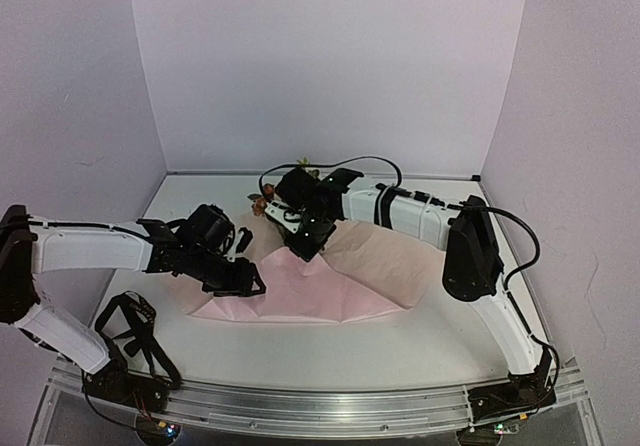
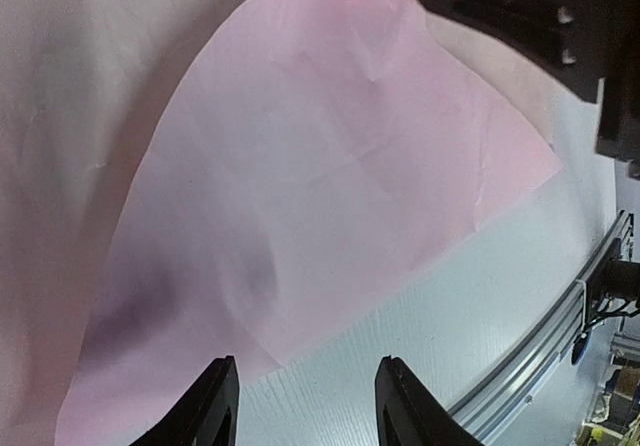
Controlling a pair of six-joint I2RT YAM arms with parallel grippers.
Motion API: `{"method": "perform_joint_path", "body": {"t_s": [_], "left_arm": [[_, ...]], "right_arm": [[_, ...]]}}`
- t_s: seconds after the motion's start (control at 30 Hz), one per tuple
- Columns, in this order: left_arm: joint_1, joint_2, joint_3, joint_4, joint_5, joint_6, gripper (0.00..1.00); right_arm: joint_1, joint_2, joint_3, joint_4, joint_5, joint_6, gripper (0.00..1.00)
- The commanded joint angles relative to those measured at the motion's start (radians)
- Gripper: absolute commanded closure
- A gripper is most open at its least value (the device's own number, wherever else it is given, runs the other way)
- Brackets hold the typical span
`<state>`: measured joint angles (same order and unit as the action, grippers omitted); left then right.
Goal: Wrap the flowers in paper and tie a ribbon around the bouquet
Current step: Fold the bottom corner of the flattened wrapping paper at the center of the board, then pick up the one-fourth-folded wrapping paper from the center of the board.
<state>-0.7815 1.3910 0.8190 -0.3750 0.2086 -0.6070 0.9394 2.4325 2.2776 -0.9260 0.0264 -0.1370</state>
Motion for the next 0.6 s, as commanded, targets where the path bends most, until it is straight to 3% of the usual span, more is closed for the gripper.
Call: {"method": "perform_joint_path", "body": {"t_s": [0.0, 0.17, 0.27, 0.37, 0.47, 0.57], "left_arm": [[-0.004, 0.084, -0.002, 0.086, 0.006, -0.020, 0.53], [-0.004, 0.190, 0.009, 0.104, -0.040, -0.055, 0.57], [-0.004, 0.225, 0.028, 0.102, -0.077, -0.078, 0.57], [-0.004, 0.240, 0.044, 0.105, -0.106, -0.088, 0.57], [-0.004, 0.245, 0.057, 0.105, -0.112, -0.088, 0.57], [-0.004, 0.251, 0.065, 0.106, -0.111, -0.084, 0.57]], "right_arm": [[-0.014, -0.012, 0.047, 0.026, 0.060, 0.021, 0.98], [-0.021, -0.072, 0.016, 0.027, 0.062, 0.060, 0.75], [-0.022, -0.161, -0.066, 0.026, 0.066, 0.102, 0.47], [-0.021, -0.268, -0.173, 0.026, 0.070, 0.182, 0.31], [-0.021, -0.396, -0.323, 0.027, 0.072, 0.277, 0.20], [-0.021, -0.517, -0.474, 0.031, 0.062, 0.383, 0.18]]}}
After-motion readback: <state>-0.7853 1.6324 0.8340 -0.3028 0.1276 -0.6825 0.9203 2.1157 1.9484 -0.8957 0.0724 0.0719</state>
